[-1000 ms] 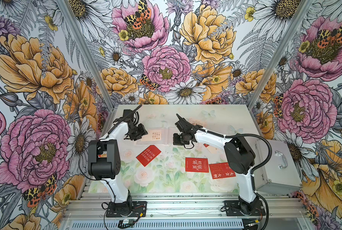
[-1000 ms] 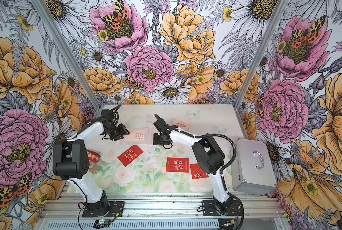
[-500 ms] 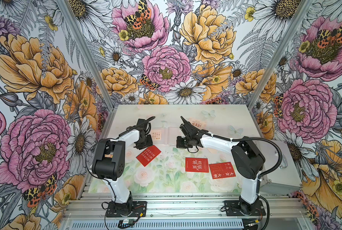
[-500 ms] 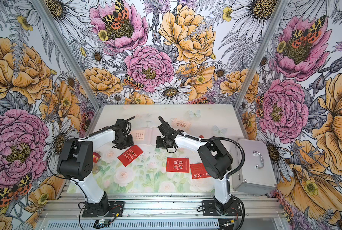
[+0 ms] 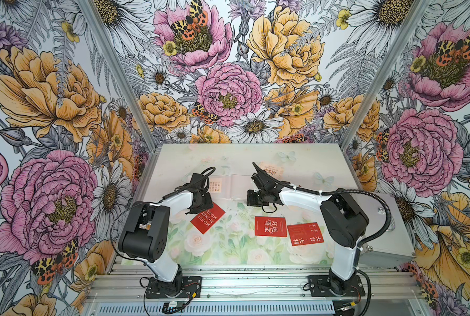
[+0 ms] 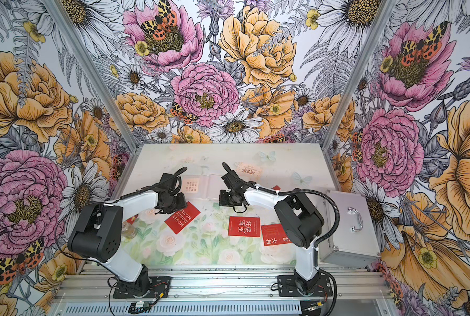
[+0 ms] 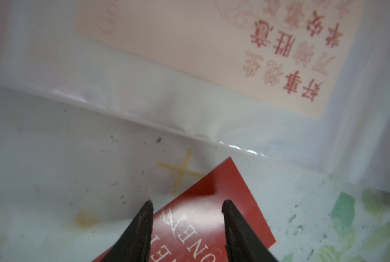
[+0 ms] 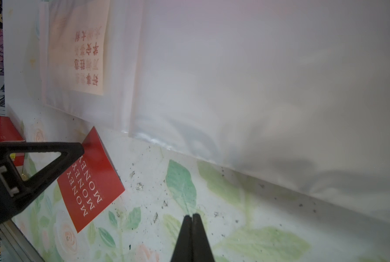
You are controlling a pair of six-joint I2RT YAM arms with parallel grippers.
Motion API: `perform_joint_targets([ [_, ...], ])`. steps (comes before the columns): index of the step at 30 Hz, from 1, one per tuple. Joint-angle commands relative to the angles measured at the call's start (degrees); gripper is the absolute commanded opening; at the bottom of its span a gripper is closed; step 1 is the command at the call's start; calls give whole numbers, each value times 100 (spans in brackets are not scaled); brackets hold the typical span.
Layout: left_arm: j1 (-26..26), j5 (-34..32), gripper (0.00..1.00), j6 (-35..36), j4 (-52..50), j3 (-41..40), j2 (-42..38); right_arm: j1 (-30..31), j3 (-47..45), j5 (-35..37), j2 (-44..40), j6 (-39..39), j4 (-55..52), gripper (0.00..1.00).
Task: Place the photos into the photo albums
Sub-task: Move the photo to the center of the board.
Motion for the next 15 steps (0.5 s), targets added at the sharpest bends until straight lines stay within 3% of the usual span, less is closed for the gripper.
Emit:
perform_joint_targets([
  [1,-321,153,51,-339,-152,-181,-169,-25,30,-130,-114,-29,129,5],
  [9,-1158,304,51,-745,-87,-122,-37,6,-75,-260,-115,28,132,5],
  [15,-1130,681,51,-956,-113,-34,-642,61,-119,-413,-94,104,123,6],
])
